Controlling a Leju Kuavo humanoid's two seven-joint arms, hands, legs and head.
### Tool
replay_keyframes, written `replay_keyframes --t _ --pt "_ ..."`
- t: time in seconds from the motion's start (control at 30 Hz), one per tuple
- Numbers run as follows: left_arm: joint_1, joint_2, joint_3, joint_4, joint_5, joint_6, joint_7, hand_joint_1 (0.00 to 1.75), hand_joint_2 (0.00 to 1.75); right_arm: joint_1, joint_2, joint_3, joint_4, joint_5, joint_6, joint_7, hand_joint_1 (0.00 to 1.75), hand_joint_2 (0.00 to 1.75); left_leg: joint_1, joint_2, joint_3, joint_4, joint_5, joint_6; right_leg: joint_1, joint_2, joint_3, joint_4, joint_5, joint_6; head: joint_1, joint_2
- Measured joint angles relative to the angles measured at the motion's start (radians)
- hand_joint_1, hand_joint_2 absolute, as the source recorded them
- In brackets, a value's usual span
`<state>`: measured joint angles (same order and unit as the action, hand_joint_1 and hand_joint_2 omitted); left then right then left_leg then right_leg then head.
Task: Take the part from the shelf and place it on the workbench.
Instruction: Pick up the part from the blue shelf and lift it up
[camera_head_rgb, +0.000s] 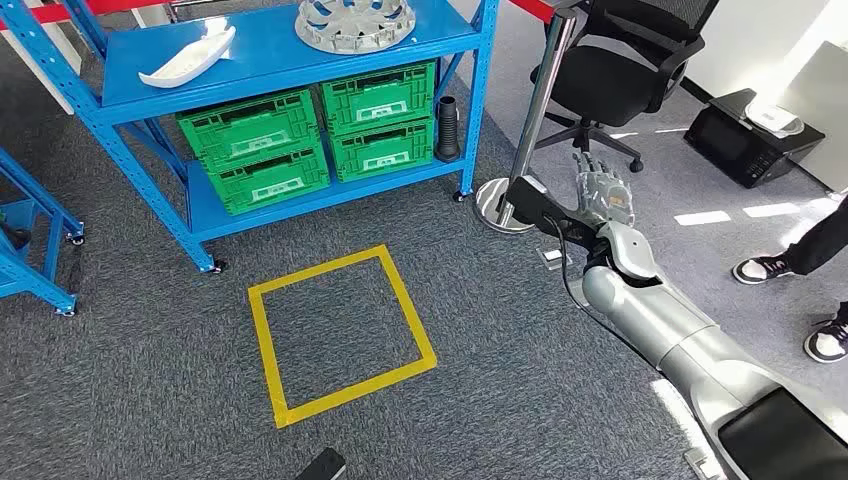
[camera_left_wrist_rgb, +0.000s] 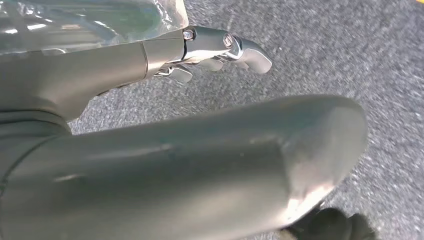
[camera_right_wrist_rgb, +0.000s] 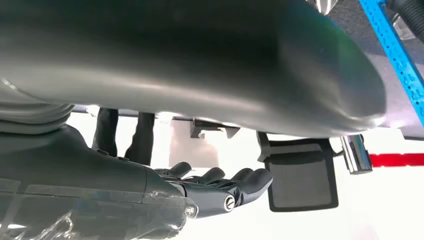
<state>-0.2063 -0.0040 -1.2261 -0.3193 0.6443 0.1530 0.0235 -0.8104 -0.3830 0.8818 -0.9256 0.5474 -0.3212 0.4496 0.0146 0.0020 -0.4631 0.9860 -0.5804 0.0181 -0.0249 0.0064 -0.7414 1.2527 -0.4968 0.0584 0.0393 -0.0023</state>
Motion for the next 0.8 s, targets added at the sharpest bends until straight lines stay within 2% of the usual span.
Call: replay_keyframes --t 0.07,0.1,0.13,0.17,0.23,0.27,0.3,0.33,0.37,0.4,0.43,0.47,0.5,0.53,0.57,0.63,0.67,0.7,0.77,0.8 --pt "0.001 0.000 0.000 0.000 -0.002 0.000 0.000 0.00 0.00 0.000 0.000 -0.001 -0.003 0.001 0.000 0.000 0.00 0.00 0.005 0.000 0.016 0.000 -0.014 -0.009 -0.004 -0.004 0.021 -0.073 0.056 0.005 0.000 0.000" --pt "0.000 0.000 0.000 0.000 -0.004 0.000 0.000 0.00 0.00 0.001 0.000 0.000 -0.004 0.001 0.000 -0.001 0.00 0.00 0.008 0.001 0.028 0.000 -0.025 -0.018 -0.003 -0.007 0.029 -0.121 0.093 0.006 0.001 0.000" --pt "-0.001 0.000 0.000 0.000 -0.005 0.001 0.000 0.00 0.00 0.000 0.000 0.001 -0.005 0.001 0.002 -0.001 0.00 0.00 0.009 0.002 0.031 -0.001 -0.033 -0.027 0.000 -0.011 0.038 -0.165 0.103 -0.001 0.003 0.000" --pt "-0.002 0.000 0.000 0.000 -0.006 0.001 0.001 0.00 0.00 0.002 0.001 0.002 -0.006 0.001 0.005 -0.001 0.00 0.00 0.008 0.004 0.028 -0.003 -0.036 -0.035 0.004 -0.014 0.039 -0.182 0.098 -0.013 0.004 0.000" --pt "-0.004 0.000 0.000 0.000 -0.006 0.001 0.002 0.00 0.00 0.005 -0.001 0.003 -0.011 0.001 0.008 -0.001 0.00 0.00 0.006 0.007 0.028 -0.013 -0.039 -0.049 0.007 -0.013 0.044 -0.203 0.070 -0.045 0.004 0.000" --pt "-0.004 -0.001 0.000 -0.001 -0.007 0.001 0.002 0.00 0.00 0.009 -0.001 0.001 -0.014 0.001 0.007 -0.001 0.00 0.00 0.007 0.008 0.025 -0.004 -0.033 -0.053 0.007 -0.010 0.051 -0.203 0.064 -0.056 0.001 0.000" --pt "-0.005 -0.001 0.000 -0.001 -0.007 0.001 0.002 0.00 0.00 0.010 -0.002 0.000 -0.017 0.001 0.006 -0.001 0.00 0.00 0.007 0.007 0.007 0.031 -0.020 -0.055 0.006 -0.008 0.063 -0.207 0.055 -0.063 -0.002 0.000" --pt "-0.006 -0.002 0.000 -0.001 -0.007 0.001 0.002 0.00 0.00 0.010 -0.002 0.000 -0.018 0.002 0.006 -0.001 0.00 0.00 0.007 0.007 -0.032 0.095 -0.005 -0.055 0.005 -0.005 0.080 -0.212 0.047 -0.068 -0.005 0.000" --pt "-0.005 -0.002 0.000 -0.001 -0.007 0.002 0.002 0.00 0.00 0.011 -0.002 0.001 -0.019 0.002 0.006 -0.001 0.00 0.00 0.006 0.007 -0.090 0.174 0.007 -0.055 0.007 -0.003 0.097 -0.218 0.037 -0.073 -0.007 0.000" --pt "-0.002 -0.003 0.000 -0.001 -0.007 0.002 0.003 0.00 0.00 0.014 -0.002 0.003 -0.019 0.002 0.006 -0.001 0.00 0.00 0.004 0.007 -0.155 0.249 -0.001 -0.054 0.009 -0.001 0.115 -0.224 0.027 -0.077 -0.008 0.000" --pt "0.002 -0.003 0.000 -0.001 -0.007 0.002 0.003 0.00 0.00 0.016 -0.001 0.004 -0.019 0.002 0.006 -0.001 0.00 0.00 0.001 0.007 -0.216 0.302 -0.029 -0.053 0.012 0.003 0.135 -0.230 0.015 -0.079 -0.009 0.000" --pt "0.005 -0.003 0.000 -0.001 -0.007 0.001 0.003 0.00 0.00 0.019 0.000 0.005 -0.019 0.002 0.007 -0.001 0.00 0.00 -0.003 0.006 -0.265 0.325 -0.064 -0.050 0.016 0.007 0.158 -0.233 0.000 -0.082 -0.010 0.000" --pt "0.007 -0.004 0.000 -0.001 -0.008 0.001 0.003 0.00 0.00 0.019 0.001 0.005 -0.020 0.002 0.008 -0.001 0.00 0.00 -0.007 0.006 -0.299 0.320 -0.091 -0.044 0.019 0.011 0.185 -0.236 -0.017 -0.083 -0.011 0.000" --pt "0.008 -0.004 0.000 -0.001 -0.010 0.001 0.003 0.00 0.00 0.019 0.002 0.005 -0.022 0.002 0.009 -0.001 0.00 0.00 -0.013 0.005 -0.318 0.290 -0.091 -0.034 0.024 0.014 0.215 -0.237 -0.036 -0.085 -0.012 0.000" --pt "0.008 -0.004 0.000 -0.001 -0.012 0.001 0.003 0.00 0.00 0.018 0.003 0.005 -0.024 0.004 0.010 -0.002 0.00 0.00 -0.021 0.002 -0.325 0.239 -0.045 -0.021 0.027 0.015 0.244 -0.239 -0.058 -0.086 -0.012 0.000" --pt "0.011 0.000 0.000 0.000 -0.017 0.002 0.003 0.00 0.00 0.015 0.008 0.006 -0.026 0.006 0.013 -0.004 0.00 0.00 -0.045 -0.015 -0.326 0.113 0.135 0.007 0.032 0.021 0.296 -0.240 -0.099 -0.085 -0.011 0.000" --pt "0.013 0.003 0.000 0.000 -0.018 0.002 0.003 0.00 0.00 0.014 0.011 0.006 -0.027 0.007 0.015 -0.006 0.00 0.00 -0.056 -0.026 -0.322 0.072 0.210 0.016 0.032 0.026 0.315 -0.244 -0.117 -0.083 -0.010 0.000" --pt "0.014 0.005 0.000 0.001 -0.020 0.002 0.003 0.00 0.00 0.014 0.014 0.007 -0.029 0.008 0.016 -0.008 0.00 0.00 -0.063 -0.035 -0.316 0.048 0.248 0.021 0.032 0.033 0.329 -0.245 -0.125 -0.080 -0.010 0.000" --pt "0.011 0.006 0.001 0.000 -0.024 0.003 0.002 0.00 0.00 0.012 0.017 0.004 -0.034 0.010 0.016 -0.013 0.00 0.00 -0.064 -0.039 -0.289 0.038 0.239 0.027 0.030 0.037 0.336 -0.224 -0.116 -0.074 -0.013 0.000" --pt "0.007 0.006 0.001 0.000 -0.026 0.004 0.002 0.00 0.00 0.010 0.016 0.002 -0.036 0.010 0.015 -0.016 0.00 0.00 -0.061 -0.038 -0.273 0.033 0.229 0.031 0.030 0.031 0.322 -0.185 -0.099 -0.069 -0.014 0.000"
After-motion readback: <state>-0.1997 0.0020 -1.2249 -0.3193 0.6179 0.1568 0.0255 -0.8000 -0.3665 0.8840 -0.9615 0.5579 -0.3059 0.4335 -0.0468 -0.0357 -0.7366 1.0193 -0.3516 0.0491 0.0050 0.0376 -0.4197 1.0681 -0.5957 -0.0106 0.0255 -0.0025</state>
